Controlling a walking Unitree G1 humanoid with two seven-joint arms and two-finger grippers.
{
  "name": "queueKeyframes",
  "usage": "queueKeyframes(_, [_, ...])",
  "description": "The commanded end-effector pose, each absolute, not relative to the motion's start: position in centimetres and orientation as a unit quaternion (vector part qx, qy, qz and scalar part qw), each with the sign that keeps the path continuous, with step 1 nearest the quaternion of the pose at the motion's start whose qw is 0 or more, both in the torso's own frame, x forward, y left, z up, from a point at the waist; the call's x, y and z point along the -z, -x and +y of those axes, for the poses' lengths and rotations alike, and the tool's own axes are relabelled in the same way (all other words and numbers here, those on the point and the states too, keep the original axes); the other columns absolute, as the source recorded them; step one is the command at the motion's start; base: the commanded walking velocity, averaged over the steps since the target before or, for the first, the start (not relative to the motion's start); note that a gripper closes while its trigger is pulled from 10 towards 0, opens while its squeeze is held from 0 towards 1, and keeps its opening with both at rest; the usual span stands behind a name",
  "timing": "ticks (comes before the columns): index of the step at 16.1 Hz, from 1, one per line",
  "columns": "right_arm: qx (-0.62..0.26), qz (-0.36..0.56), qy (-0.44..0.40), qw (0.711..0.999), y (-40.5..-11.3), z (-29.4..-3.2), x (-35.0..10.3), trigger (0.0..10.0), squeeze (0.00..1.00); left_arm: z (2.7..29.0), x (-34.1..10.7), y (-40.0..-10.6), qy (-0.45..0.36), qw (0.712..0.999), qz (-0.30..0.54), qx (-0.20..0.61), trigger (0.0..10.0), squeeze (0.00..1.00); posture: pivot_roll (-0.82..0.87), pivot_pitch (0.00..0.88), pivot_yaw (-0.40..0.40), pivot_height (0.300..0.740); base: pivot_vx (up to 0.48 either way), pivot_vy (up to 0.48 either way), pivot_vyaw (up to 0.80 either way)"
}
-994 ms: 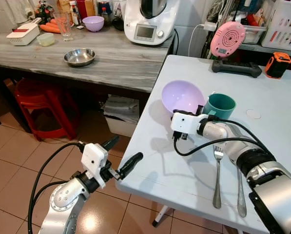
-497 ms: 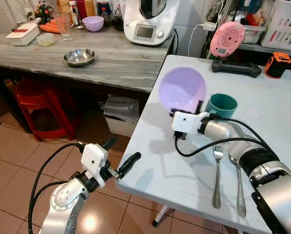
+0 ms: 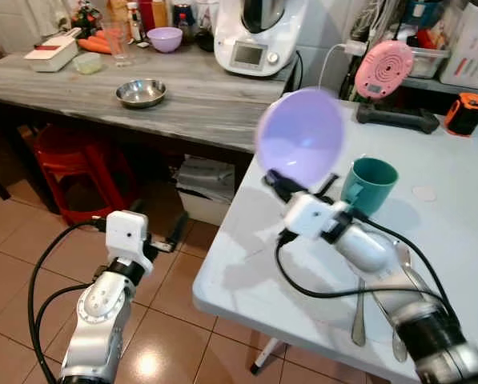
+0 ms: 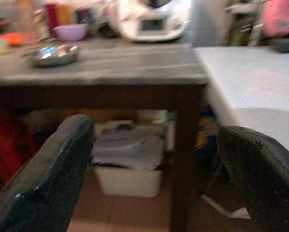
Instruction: Setting the table
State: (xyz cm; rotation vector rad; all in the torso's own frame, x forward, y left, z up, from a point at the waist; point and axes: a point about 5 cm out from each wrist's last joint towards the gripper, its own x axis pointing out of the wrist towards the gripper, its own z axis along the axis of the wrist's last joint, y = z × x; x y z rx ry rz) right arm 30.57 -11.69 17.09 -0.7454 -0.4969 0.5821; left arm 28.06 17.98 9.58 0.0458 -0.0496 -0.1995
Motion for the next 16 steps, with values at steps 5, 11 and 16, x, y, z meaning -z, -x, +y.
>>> queueKeyframes(5, [-0.190, -0.234, 0.286, 0.910, -26.6, -11.7, -17.5, 10.0, 0.00, 17.6, -9.8, -29.8, -0.005, 0.996, -0.017, 0.091, 10.0, 0.00, -0.04, 0.000, 0.038, 0.740, 0.000, 0.000, 0.00])
queueKeyframes(11, [-0.187, -0.204, 0.276, 0.920, -25.5, -11.0, -16.9, 10.0, 0.00, 17.7, -9.9, -30.0, 0.005, 0.996, -0.019, 0.089, 10.0, 0.00, -0.04, 0.000, 0.049, 0.740, 0.000, 0.049, -0.63])
queueKeyframes(16, [-0.198, -0.201, 0.275, 0.919, -25.4, -10.8, -17.0, 10.0, 0.00, 18.1, -9.9, -29.9, 0.001, 0.996, -0.021, 0.083, 10.0, 0.00, -0.03, 0.000, 0.042, 0.740, 0.000, 0.320, -0.80])
